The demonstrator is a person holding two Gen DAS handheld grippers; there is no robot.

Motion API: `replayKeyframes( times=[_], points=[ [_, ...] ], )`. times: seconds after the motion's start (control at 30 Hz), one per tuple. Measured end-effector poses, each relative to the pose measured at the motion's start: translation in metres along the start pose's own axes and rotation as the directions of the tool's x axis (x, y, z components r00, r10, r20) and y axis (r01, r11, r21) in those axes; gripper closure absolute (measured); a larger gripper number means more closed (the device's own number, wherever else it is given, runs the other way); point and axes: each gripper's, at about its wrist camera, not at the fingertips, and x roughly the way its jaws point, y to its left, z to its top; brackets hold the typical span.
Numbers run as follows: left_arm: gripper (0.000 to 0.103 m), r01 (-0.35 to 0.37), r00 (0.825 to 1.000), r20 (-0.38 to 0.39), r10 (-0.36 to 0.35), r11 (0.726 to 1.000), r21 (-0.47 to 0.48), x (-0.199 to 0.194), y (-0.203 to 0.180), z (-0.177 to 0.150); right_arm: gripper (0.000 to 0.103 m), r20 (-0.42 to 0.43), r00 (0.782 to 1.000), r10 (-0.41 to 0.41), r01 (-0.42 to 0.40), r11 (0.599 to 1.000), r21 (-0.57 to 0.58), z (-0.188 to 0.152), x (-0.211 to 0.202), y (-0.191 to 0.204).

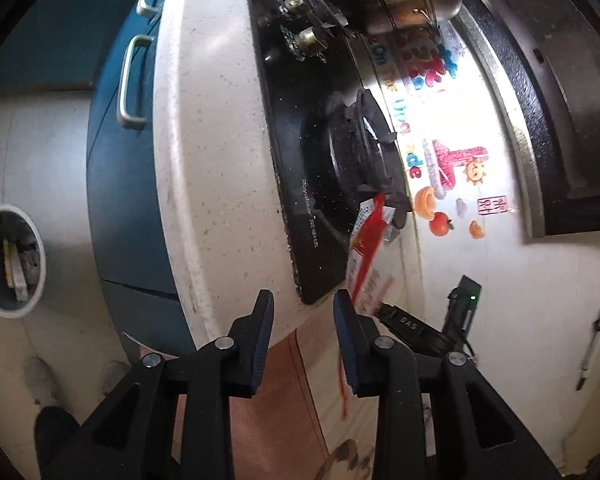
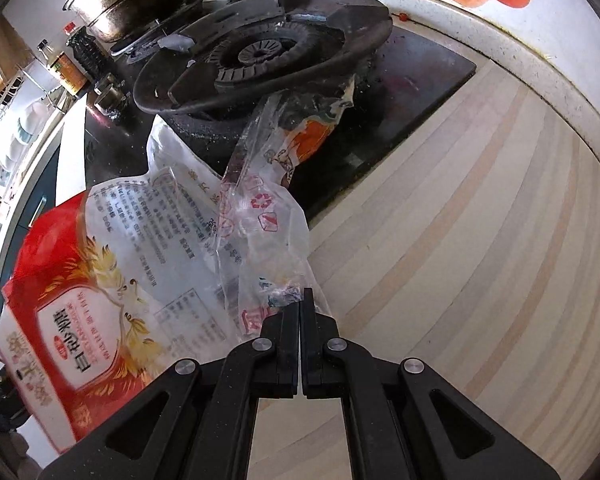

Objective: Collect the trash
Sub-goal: 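Pull the sugar bag and wrapper off the counter with both grippers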

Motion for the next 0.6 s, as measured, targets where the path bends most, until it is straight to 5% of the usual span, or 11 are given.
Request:
replayKeyframes(
  times=[0.3,0.6],
  points=[
    [0.075,0.039,0.993,0.118,-0.03,0.996,-0.076,-0.018,0.016,0.0,0.103,-0.017,1.0,0.002,-0.002,1.0,0.004,-0.002,0.0,-0.001],
    [0.074,0.201,0.973,0.126,-0.192,0.978,-0.064,-0.017,-0.004,0.004,0.103,-0.025,1.0,0.001,0.0,1.0,0.01,0.0,0.001,0.001]
  ],
)
